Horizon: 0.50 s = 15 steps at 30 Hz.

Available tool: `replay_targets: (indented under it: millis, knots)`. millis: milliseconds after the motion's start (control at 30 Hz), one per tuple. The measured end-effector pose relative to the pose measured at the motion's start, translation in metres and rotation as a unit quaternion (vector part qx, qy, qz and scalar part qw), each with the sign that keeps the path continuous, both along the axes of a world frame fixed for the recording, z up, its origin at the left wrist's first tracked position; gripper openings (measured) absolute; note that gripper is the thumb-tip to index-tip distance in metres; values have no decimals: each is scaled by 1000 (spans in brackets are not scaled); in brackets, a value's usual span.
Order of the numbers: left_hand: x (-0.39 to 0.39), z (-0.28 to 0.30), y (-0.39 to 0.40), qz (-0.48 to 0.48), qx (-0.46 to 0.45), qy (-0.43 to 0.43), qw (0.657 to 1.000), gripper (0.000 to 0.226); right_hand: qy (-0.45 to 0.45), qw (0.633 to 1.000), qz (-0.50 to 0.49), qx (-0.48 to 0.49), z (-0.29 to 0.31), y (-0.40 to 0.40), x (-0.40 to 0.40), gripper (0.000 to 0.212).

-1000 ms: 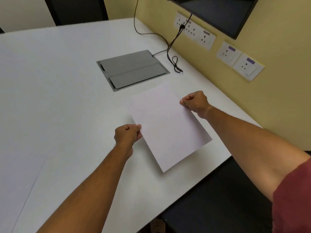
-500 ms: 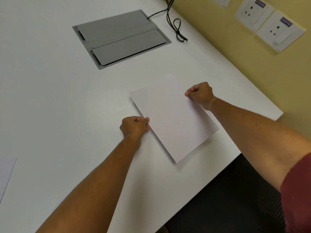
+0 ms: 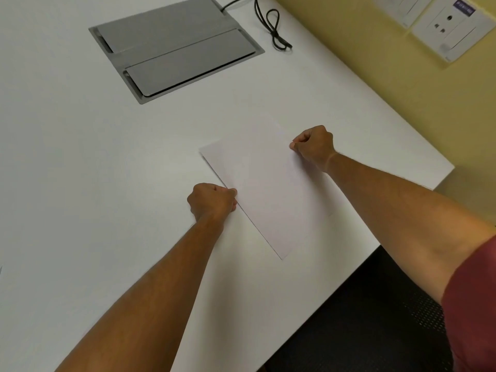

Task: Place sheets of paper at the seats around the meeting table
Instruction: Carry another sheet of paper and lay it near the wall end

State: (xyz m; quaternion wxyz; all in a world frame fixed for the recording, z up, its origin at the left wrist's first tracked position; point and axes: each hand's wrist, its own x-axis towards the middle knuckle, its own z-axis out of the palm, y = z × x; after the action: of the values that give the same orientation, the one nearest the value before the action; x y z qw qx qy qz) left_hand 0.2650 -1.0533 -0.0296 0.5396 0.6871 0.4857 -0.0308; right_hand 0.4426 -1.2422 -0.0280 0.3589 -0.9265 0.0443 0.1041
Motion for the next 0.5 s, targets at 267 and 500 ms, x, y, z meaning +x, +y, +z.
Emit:
replay_targets:
  millis: [267,500]
  knots:
    - [2,1,-2,-18,30,21,999,19,-13,1000,-16,8,-1,1,-6,9]
    - [2,-4,-2,-98,101,19,990,35,-36,999,-4,-8,2,0,-17,20]
